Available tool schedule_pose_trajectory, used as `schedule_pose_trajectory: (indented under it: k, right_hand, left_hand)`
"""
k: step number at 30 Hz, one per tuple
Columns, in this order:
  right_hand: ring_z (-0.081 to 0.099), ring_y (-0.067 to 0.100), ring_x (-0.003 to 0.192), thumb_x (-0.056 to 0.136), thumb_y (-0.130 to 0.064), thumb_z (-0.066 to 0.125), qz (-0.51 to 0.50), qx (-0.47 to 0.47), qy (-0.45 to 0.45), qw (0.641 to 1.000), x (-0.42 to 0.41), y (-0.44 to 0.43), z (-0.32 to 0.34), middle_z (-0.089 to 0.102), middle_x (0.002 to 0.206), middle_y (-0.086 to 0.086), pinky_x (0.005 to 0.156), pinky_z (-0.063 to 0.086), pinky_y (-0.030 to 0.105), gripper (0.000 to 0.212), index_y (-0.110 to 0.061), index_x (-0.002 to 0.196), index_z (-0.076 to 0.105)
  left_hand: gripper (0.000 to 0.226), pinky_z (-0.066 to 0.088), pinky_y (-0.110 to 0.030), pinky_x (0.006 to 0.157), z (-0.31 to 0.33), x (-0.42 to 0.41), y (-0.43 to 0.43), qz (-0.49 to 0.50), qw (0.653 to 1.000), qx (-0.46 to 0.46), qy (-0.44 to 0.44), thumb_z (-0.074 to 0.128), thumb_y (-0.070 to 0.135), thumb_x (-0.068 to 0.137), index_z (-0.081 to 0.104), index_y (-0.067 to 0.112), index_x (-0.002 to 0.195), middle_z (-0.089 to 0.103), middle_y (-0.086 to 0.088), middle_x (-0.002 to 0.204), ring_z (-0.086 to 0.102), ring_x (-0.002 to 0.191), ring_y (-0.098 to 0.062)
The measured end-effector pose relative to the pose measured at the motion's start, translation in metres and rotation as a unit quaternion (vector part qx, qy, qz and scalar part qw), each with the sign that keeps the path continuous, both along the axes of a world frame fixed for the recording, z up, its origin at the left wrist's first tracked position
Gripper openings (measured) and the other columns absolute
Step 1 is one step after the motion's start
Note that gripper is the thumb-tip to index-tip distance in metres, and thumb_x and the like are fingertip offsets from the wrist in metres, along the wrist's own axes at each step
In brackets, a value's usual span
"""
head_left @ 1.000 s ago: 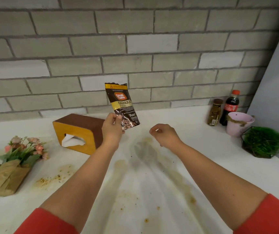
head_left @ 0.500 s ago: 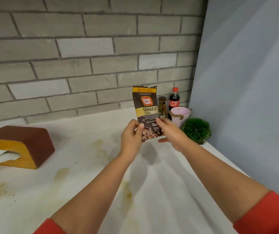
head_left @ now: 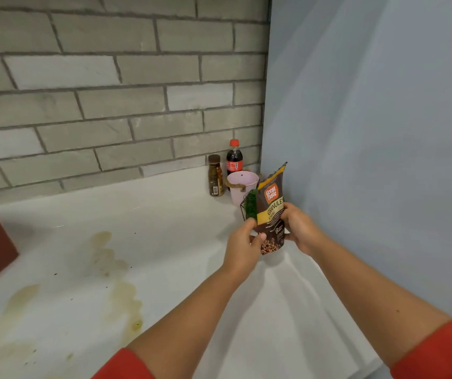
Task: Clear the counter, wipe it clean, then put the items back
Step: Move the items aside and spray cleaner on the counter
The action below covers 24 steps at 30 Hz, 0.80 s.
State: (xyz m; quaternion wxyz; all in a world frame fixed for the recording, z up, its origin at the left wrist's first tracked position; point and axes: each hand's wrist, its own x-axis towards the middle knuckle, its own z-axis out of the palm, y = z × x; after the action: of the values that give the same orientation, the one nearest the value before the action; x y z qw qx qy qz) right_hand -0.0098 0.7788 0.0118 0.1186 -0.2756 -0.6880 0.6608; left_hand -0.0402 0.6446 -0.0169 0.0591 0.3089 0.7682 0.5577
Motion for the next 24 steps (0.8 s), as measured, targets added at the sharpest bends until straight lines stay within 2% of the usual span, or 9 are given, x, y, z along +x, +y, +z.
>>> schedule_pose_trajectory:
  k: [2, 6, 9, 11, 14, 16, 19, 22, 24]
  right_hand:
    - [0.052, 0.025, 0.113, 0.087, 0.001, 0.027, -0.011, -0.008, -0.006, 1.000, 0.003, 0.011, -0.008, 0.058, 0.121, 0.010, 0.092, 0.044, 0.040, 0.045, -0.014, 0.124, 0.049]
    - [0.054, 0.021, 0.098, 0.086, 0.007, 0.028, -0.017, -0.018, -0.012, 1.000, 0.006, 0.023, -0.021, 0.058, 0.111, 0.011, 0.077, 0.045, 0.033, 0.043, -0.013, 0.118, 0.048]
    - [0.056, 0.018, 0.091, 0.088, 0.007, 0.028, -0.024, -0.019, -0.013, 0.999, 0.004, 0.028, -0.027, 0.058, 0.107, 0.009, 0.081, 0.044, 0.035, 0.040, -0.015, 0.117, 0.046]
    - [0.055, 0.017, 0.089, 0.089, 0.007, 0.029, -0.024, -0.016, -0.011, 1.000, 0.002, 0.029, -0.029, 0.057, 0.104, 0.008, 0.082, 0.043, 0.036, 0.036, -0.016, 0.113, 0.043]
    - [0.052, 0.020, 0.095, 0.090, 0.006, 0.031, -0.026, 0.007, -0.004, 1.000, -0.003, 0.030, -0.031, 0.057, 0.107, 0.009, 0.083, 0.043, 0.035, 0.033, -0.017, 0.110, 0.042]
    - [0.052, 0.021, 0.098, 0.091, 0.004, 0.033, -0.028, 0.019, 0.001, 0.999, -0.006, 0.032, -0.032, 0.056, 0.111, 0.009, 0.083, 0.042, 0.035, 0.033, -0.017, 0.114, 0.043]
    - [0.051, 0.021, 0.101, 0.094, 0.000, 0.035, -0.028, 0.026, 0.004, 0.999, -0.010, 0.036, -0.033, 0.055, 0.117, 0.009, 0.087, 0.043, 0.036, 0.040, -0.015, 0.130, 0.039]
    - [0.051, 0.022, 0.104, 0.094, 0.000, 0.034, -0.031, 0.025, 0.000, 0.999, -0.011, 0.041, -0.035, 0.054, 0.125, 0.010, 0.093, 0.044, 0.038, 0.047, -0.014, 0.139, 0.032]
    - [0.051, 0.023, 0.105, 0.092, 0.004, 0.033, -0.022, 0.029, -0.009, 0.999, -0.010, 0.042, -0.036, 0.052, 0.130, 0.011, 0.093, 0.045, 0.039, 0.053, -0.015, 0.142, 0.030]
  left_hand:
    - [0.021, 0.055, -0.043, 0.081, -0.008, 0.005, 0.013, 0.001, 1.000, -0.011, 0.000, 0.053, 0.008, 0.091, 0.058, 0.010, 0.112, 0.067, -0.010, 0.103, 0.065, 0.090, -0.024]
    - [0.019, 0.053, -0.032, 0.077, -0.020, 0.009, 0.030, 0.014, 0.999, -0.041, -0.005, 0.052, 0.005, 0.091, 0.058, 0.009, 0.108, 0.066, -0.010, 0.103, 0.064, 0.088, -0.024]
    - [0.018, 0.050, -0.029, 0.076, -0.027, 0.006, 0.038, 0.035, 0.998, -0.058, -0.006, 0.052, 0.003, 0.090, 0.059, 0.008, 0.106, 0.065, -0.008, 0.100, 0.061, 0.089, -0.022]
    - [0.016, 0.046, -0.019, 0.068, -0.031, 0.004, 0.041, 0.049, 0.997, -0.067, -0.006, 0.052, 0.000, 0.089, 0.059, 0.004, 0.103, 0.063, -0.005, 0.096, 0.057, 0.086, -0.018]
    - [0.016, 0.036, -0.006, 0.057, -0.034, 0.002, 0.044, 0.062, 0.995, -0.075, -0.004, 0.051, -0.002, 0.088, 0.059, 0.001, 0.102, 0.061, -0.004, 0.094, 0.053, 0.084, -0.014]
    - [0.017, 0.038, -0.010, 0.062, -0.036, 0.000, 0.047, 0.066, 0.995, -0.074, -0.008, 0.051, -0.003, 0.088, 0.059, 0.002, 0.102, 0.064, -0.009, 0.097, 0.053, 0.085, -0.014]
    - [0.020, 0.042, -0.018, 0.073, -0.035, -0.002, 0.053, 0.068, 0.995, -0.075, -0.021, 0.051, -0.002, 0.088, 0.060, 0.004, 0.106, 0.065, -0.012, 0.104, 0.053, 0.087, -0.014]
    - [0.023, 0.041, -0.019, 0.073, -0.035, -0.004, 0.058, 0.061, 0.995, -0.077, -0.024, 0.051, 0.000, 0.090, 0.059, 0.004, 0.110, 0.064, -0.012, 0.108, 0.053, 0.089, -0.014]
    - [0.024, 0.040, -0.017, 0.073, -0.035, -0.005, 0.061, 0.061, 0.995, -0.075, -0.025, 0.050, 0.000, 0.090, 0.058, 0.005, 0.113, 0.064, -0.011, 0.109, 0.052, 0.089, -0.013]
